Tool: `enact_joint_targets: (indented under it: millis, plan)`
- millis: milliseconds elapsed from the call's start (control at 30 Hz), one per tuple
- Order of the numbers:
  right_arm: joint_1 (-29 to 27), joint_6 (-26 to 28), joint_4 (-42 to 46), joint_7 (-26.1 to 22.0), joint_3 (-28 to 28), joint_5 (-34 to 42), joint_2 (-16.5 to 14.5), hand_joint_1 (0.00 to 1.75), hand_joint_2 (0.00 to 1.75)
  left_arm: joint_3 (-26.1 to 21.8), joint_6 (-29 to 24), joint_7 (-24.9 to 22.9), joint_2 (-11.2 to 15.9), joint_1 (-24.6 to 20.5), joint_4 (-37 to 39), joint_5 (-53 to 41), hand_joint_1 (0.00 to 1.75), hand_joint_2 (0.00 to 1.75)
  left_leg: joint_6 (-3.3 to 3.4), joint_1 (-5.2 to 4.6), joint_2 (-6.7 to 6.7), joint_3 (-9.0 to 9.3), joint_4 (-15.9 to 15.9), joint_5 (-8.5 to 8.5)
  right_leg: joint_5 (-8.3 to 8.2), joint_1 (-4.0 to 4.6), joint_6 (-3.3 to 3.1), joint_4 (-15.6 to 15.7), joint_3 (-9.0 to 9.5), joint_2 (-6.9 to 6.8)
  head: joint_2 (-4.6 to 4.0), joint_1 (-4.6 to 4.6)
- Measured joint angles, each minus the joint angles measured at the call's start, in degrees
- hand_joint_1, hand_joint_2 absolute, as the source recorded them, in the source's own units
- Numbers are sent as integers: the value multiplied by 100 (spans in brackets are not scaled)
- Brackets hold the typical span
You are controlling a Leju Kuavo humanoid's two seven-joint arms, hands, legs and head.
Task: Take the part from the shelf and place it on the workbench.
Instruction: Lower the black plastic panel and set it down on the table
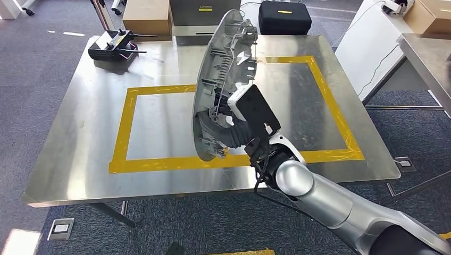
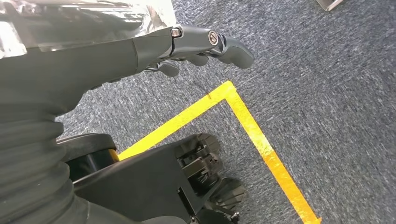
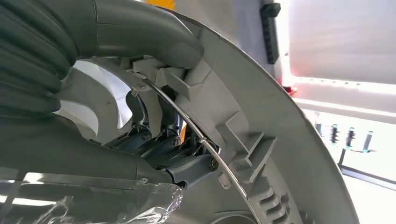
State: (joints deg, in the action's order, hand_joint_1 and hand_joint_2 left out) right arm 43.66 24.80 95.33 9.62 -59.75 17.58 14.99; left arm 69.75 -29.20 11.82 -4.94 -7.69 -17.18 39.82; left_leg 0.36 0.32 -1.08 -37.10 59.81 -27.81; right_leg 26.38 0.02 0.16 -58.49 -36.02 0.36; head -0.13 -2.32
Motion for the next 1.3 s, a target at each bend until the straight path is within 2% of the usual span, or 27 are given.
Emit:
enact_joint_targets:
  millis: [133, 300, 400, 533, 733, 1067, 1300]
  plan:
    - [164, -259, -208, 775, -182, -1334, 1, 175, 175, 35, 66, 2, 1, -3, 0, -31, 0, 175, 7, -11, 0, 2, 0, -1, 5, -10, 62, 5, -3, 0, 0, 2]
    - [284, -1381, -401, 1757, -421, -3617, 2, 175, 175, 66, 155, 9, 2, 7, 2, -80, 0, 175, 4, -10, 0, 18, -14, 1, 7, -9, 71, 3, -3, 1, 0, 3]
    - [342, -2150, -536, 2050, -597, -4699, -3, 175, 175, 86, 194, 41, 2, 13, 2, -109, 0, 175, -3, -9, 1, 29, -33, 7, 8, -8, 69, 2, -3, 1, 0, 4]
    - [416, -2840, -692, 2111, -799, -5473, -50, 175, 175, 91, 207, 79, 2, 14, 3, -143, 0, 175, -18, -9, 1, 40, -49, 17, 7, -8, 66, 0, -3, 1, 0, 4]
    - [459, -3418, -993, 1983, -1124, -5864, -155, 175, 175, 92, 197, 189, 0, 13, 4, -213, 0, 175, -30, -8, 1, 47, -61, 24, 9, -7, 58, -3, -3, 0, 0, 4]
    - [445, -3787, -1623, 1890, -1421, -5843, -232, 175, 175, 98, 209, 208, 0, 12, 4, -281, 0, 175, -34, -8, 1, 48, -62, 27, 9, -7, 52, -4, -3, 0, 0, 4]
    - [380, -3860, -2212, 1847, -1488, -5788, -302, 175, 175, 100, 238, 208, -2, 11, 4, -302, 0, 175, -34, -8, 1, 49, -62, 27, 8, -7, 52, -5, -3, 1, 0, 4]
